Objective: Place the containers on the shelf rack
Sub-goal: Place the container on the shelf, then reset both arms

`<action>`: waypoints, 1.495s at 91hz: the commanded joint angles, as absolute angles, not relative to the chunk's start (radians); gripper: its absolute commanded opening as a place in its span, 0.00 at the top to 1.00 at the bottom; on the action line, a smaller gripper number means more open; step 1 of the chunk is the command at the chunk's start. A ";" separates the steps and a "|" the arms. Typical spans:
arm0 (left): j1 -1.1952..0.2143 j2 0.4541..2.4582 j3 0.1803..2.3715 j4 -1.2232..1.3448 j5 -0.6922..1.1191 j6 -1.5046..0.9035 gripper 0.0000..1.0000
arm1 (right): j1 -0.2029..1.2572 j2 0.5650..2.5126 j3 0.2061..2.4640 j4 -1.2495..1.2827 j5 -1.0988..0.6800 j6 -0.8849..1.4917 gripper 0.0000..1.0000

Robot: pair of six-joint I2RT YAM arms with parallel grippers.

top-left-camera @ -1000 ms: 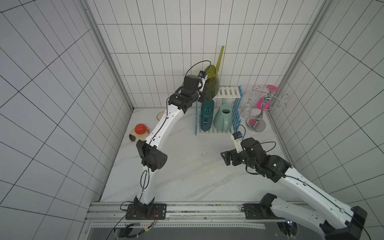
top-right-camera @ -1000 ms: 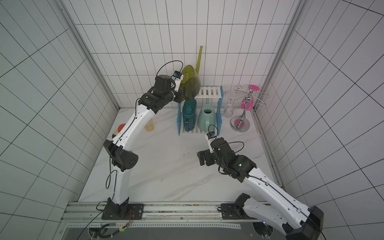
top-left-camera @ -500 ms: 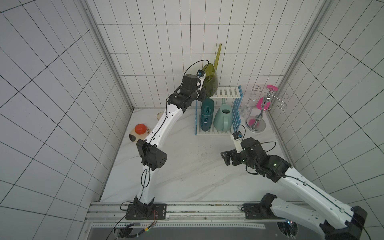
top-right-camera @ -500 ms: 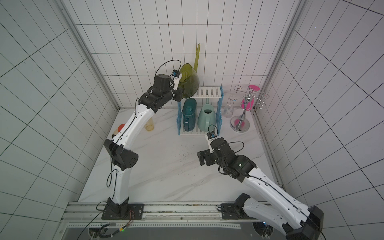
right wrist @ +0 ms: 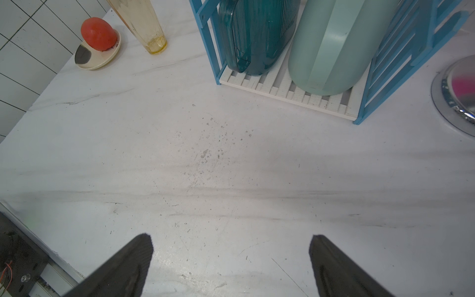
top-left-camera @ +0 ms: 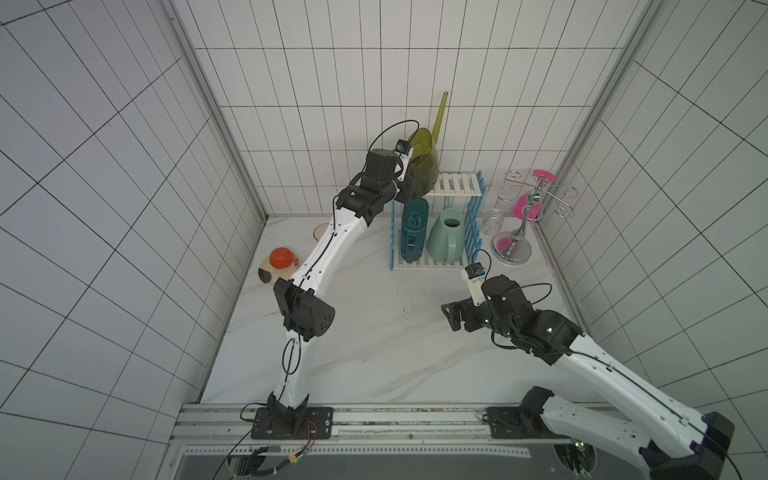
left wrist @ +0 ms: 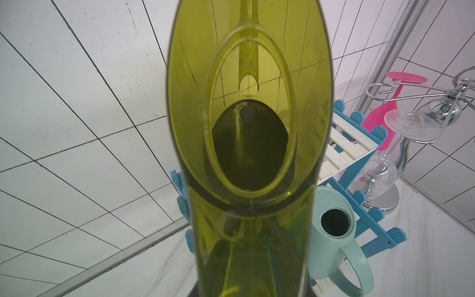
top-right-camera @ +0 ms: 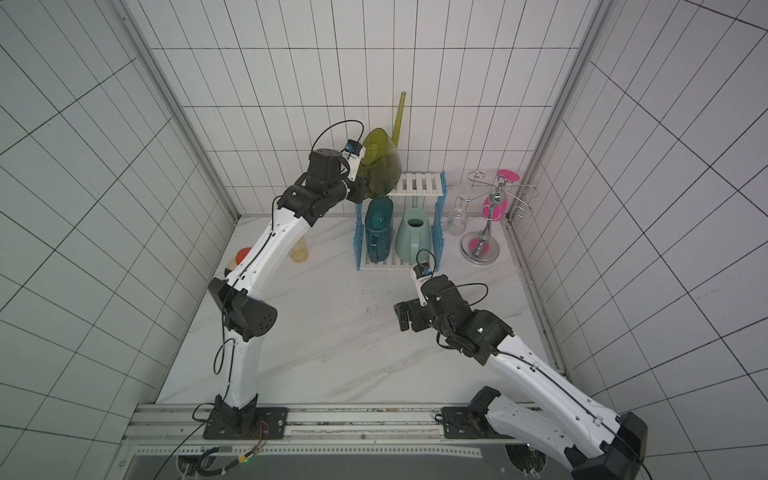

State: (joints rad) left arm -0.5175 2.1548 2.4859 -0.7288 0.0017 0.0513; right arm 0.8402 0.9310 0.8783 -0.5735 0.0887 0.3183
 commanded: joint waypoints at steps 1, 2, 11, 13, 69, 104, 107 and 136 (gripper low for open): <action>-0.521 2.166 2.506 -0.675 0.007 0.064 0.66 | 0.847 0.914 0.875 -0.569 0.104 0.314 0.01; -0.521 2.166 2.505 -0.675 0.007 0.064 0.66 | 0.847 0.914 0.876 -0.569 0.105 0.314 0.01; -0.521 2.167 2.506 -0.673 0.002 0.066 0.66 | 0.846 0.912 0.876 -0.569 0.105 0.316 0.01; -0.520 2.168 2.505 -0.673 0.002 0.067 0.66 | 0.847 0.913 0.876 -0.569 0.104 0.316 0.01; -0.531 2.003 2.346 -0.659 -0.004 0.079 0.58 | 0.847 0.902 0.887 -0.576 0.128 0.305 0.01; -0.491 1.431 1.587 -0.411 -0.149 0.008 0.36 | 0.647 0.822 0.920 -0.573 0.236 0.238 0.01; -0.464 1.372 1.485 -0.370 -0.150 -0.009 0.31 | 0.607 0.815 0.912 -0.561 0.252 0.218 0.01; -0.107 1.106 0.766 -0.062 -0.195 -0.197 0.02 | 0.150 0.837 0.615 -0.144 0.237 0.160 0.01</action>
State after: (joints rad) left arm -0.1886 1.1286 0.9131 -0.2176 -0.1875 -0.1062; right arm 0.2687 0.8040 0.7460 -0.3634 0.2512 0.1745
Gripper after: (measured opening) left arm 0.978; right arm 0.989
